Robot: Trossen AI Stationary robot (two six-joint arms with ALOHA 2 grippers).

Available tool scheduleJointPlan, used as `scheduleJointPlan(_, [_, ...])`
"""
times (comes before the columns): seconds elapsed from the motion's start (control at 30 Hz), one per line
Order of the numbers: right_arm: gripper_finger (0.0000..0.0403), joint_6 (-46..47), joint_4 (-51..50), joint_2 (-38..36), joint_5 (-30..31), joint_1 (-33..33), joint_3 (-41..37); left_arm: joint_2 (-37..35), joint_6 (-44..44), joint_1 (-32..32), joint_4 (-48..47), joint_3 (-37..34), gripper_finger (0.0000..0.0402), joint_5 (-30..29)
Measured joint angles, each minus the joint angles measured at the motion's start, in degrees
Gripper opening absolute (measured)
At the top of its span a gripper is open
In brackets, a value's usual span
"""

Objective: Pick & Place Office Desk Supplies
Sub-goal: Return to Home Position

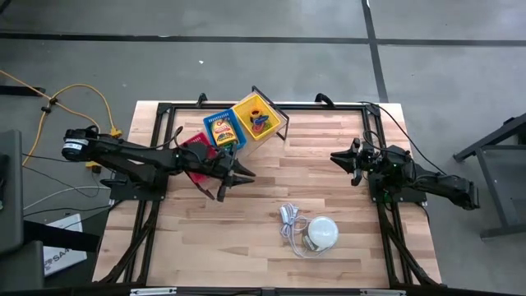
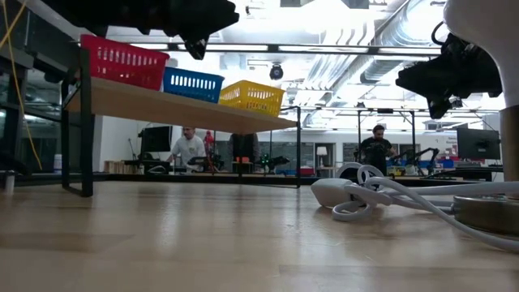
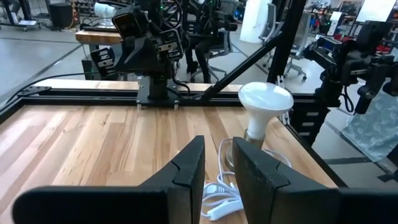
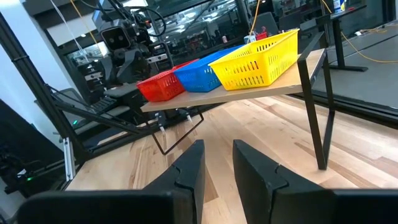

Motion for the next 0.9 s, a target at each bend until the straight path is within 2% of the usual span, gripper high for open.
scheduleJointPlan(0.17, [0.007,0.0,0.0,0.0,0.0,0.0,0.0,0.0,0.3,0.0,0.2,0.0,0.0079,0.1])
scheduleJointPlan(0.3, [0.007,0.0,0.0,0.0,0.0,0.0,0.0,-1.1,1.8,0.0,0.0,0.0,0.0079,2.5])
scheduleJointPlan(0.53, [0.007,0.0,0.0,0.0,0.0,0.0,0.0,-8.8,3.8,-1.4,-2.0,-3.4,0.0079,2.8])
scheduleJointPlan(0.73, [0.007,0.0,0.0,0.0,0.0,0.0,0.0,-18.0,4.4,-7.7,-1.9,-9.9,0.0079,-5.7])
scheduleJointPlan(0.9, [0.007,0.0,0.0,0.0,0.0,0.0,0.0,-23.9,6.3,-14.8,-5.4,-12.2,0.0079,-8.5])
